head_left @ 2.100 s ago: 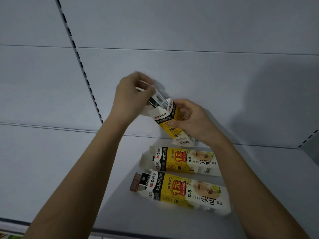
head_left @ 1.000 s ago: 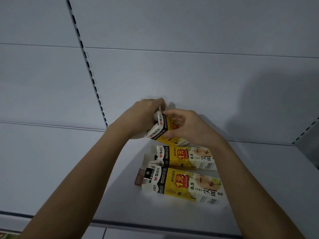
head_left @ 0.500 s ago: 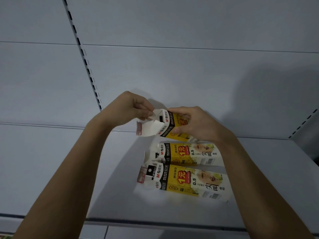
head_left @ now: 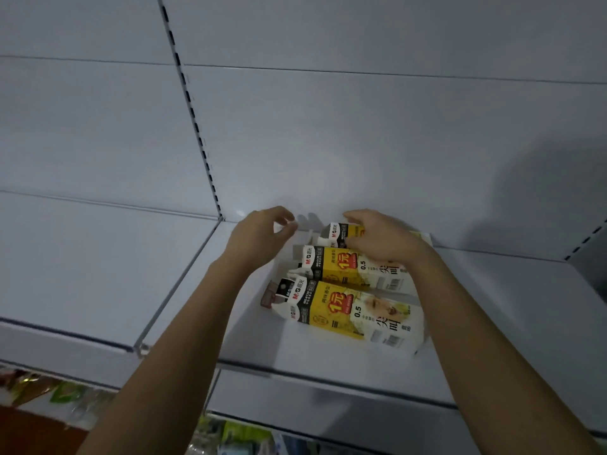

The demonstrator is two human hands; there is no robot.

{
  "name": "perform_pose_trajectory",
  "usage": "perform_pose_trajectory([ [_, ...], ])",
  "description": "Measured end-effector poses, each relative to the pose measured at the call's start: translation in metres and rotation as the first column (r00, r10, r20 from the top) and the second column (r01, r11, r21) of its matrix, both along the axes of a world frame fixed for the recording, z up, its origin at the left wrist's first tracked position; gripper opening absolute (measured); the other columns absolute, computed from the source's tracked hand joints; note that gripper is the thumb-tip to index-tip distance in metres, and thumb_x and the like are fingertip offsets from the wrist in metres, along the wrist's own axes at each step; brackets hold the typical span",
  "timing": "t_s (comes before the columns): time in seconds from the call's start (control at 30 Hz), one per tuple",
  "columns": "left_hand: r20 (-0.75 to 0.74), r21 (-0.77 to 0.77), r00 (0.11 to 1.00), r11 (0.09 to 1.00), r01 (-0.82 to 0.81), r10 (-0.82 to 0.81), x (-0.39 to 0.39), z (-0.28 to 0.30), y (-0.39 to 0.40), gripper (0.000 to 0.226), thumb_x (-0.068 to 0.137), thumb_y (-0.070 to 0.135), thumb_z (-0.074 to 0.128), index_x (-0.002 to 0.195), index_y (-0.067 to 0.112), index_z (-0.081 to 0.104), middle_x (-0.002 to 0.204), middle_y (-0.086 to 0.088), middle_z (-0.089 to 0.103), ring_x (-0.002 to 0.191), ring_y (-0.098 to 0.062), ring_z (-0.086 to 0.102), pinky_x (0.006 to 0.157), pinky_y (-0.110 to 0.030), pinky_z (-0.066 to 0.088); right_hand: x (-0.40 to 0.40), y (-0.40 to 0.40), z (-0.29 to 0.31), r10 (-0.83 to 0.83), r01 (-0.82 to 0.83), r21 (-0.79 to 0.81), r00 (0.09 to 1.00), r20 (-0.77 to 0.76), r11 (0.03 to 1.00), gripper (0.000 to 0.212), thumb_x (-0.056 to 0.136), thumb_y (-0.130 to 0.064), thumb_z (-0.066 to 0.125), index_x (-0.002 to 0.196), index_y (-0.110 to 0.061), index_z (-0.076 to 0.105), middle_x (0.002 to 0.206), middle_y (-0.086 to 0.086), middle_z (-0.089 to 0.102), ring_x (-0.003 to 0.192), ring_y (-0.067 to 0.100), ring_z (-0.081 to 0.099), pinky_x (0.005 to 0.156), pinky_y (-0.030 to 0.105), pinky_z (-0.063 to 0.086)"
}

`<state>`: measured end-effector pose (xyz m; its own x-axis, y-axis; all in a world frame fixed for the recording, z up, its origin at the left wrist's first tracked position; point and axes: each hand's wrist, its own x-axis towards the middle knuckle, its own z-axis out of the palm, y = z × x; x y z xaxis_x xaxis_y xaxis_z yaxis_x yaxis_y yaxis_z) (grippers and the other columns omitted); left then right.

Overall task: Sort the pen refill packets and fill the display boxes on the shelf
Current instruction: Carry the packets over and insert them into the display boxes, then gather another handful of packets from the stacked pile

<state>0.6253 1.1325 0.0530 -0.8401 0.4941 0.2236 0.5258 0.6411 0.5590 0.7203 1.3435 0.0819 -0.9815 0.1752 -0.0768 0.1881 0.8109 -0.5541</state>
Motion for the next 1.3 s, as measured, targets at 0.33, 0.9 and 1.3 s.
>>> perform_pose_trajectory([
  [0.33,-0.075,-0.115,0.91,0.903,-0.414,0.407,0.098,0.008,-0.146,0.039,0.094,0.052,0.053,0.124,0.029,0.063,0.124,0.006,0.065,0.116,-0.019,0.055,0.093,-0.04,0.046,0.031,-0.105,0.021,0.261,-0.317,-0.207,0.93,-0.257,0.925,0.023,0.1,-0.03,0.051,0.118,-0.029,0.065,0.101,-0.018,0.06,0.088,0.009,0.064,0.076,0.028,0.055],
  [0.9,0.113,-0.241,0.397,0.413,-0.878,0.911,0.295,-0.077,-0.507,0.042,0.094,0.056,0.052,0.127,0.031,0.06,0.129,0.007,0.061,0.117,-0.013,0.056,0.085,-0.028,0.048,0.066,-0.496,-0.075,0.779,-0.776,-0.068,0.624,0.068,0.627,0.02,0.098,-0.029,0.051,0.111,-0.03,0.066,0.105,-0.01,0.065,0.085,0.012,0.063,0.083,0.041,0.055],
  [1.3,0.253,-0.403,0.265,0.35,-0.846,0.931,0.32,-0.133,-0.694,0.048,0.094,0.062,0.047,0.129,0.032,0.059,0.13,0.008,0.061,0.121,-0.016,0.053,0.092,-0.035,0.047,0.038,-0.705,-0.131,0.828,-0.842,-0.113,0.479,0.291,0.527,0.025,0.099,-0.028,0.052,0.121,-0.026,0.063,0.111,-0.008,0.063,0.098,0.011,0.06,0.088,0.037,0.055],
])
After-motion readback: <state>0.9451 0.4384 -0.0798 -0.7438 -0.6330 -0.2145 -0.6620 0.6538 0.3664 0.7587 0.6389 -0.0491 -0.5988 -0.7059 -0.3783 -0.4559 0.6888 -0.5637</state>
